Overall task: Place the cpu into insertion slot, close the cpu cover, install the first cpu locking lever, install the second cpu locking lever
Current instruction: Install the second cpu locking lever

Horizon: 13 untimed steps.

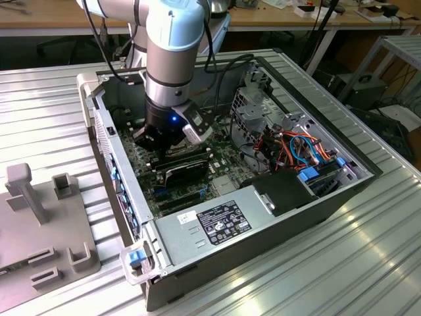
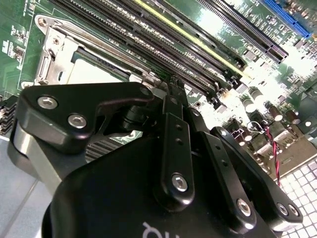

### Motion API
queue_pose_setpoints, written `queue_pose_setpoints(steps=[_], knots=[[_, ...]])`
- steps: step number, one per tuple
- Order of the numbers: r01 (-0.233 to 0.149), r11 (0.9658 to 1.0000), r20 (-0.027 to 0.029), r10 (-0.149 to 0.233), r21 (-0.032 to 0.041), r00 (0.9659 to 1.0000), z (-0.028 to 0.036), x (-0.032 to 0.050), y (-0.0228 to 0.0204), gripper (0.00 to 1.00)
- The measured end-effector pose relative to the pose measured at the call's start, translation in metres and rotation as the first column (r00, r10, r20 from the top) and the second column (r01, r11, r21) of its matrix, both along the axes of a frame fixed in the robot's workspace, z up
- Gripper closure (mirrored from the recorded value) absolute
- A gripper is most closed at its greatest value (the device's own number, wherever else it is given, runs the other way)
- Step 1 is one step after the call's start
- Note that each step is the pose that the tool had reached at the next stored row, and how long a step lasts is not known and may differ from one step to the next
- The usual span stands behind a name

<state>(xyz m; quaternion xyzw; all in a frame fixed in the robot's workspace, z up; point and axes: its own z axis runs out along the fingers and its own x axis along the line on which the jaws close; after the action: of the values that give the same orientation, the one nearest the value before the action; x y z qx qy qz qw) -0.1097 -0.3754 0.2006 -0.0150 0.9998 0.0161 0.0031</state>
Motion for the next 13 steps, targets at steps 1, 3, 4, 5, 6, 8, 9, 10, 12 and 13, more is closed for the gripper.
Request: queue_pose_setpoints(steps=[1,3,4,5,6,8,9,10,12,13], knots=[[0.000,1.0000,0.0000,0.000,-0.0002,1.0000,0.0000,0.0000,-0.0004,0.89],[0.000,1.0000,-0.0004,0.000,-0.0011,1.0000,0.0003,-0.0001,-0.0008,0.89],[0.000,1.0000,-0.0005,0.000,-0.0011,1.0000,0.0005,-0.0001,-0.0008,0.89],[0.000,1.0000,-0.0006,0.000,-0.0009,1.0000,0.0009,-0.0001,-0.0008,0.89],[0.000,1.0000,-0.0006,0.000,-0.0010,1.0000,0.0013,-0.0001,-0.0008,0.89],[0.000,1.0000,-0.0012,0.000,-0.0027,1.0000,0.0028,-0.0002,-0.0011,0.89],[0.000,1.0000,-0.0013,0.000,-0.0024,1.0000,0.0036,-0.0001,-0.0009,0.89],[0.000,1.0000,-0.0012,0.000,-0.0023,1.0000,0.0041,0.0000,-0.0007,0.89],[0.000,1.0000,-0.0015,0.000,-0.0026,1.0000,0.0060,0.0000,-0.0003,0.89],[0.000,1.0000,-0.0015,0.000,-0.0026,1.0000,0.0065,0.0000,-0.0001,0.89]])
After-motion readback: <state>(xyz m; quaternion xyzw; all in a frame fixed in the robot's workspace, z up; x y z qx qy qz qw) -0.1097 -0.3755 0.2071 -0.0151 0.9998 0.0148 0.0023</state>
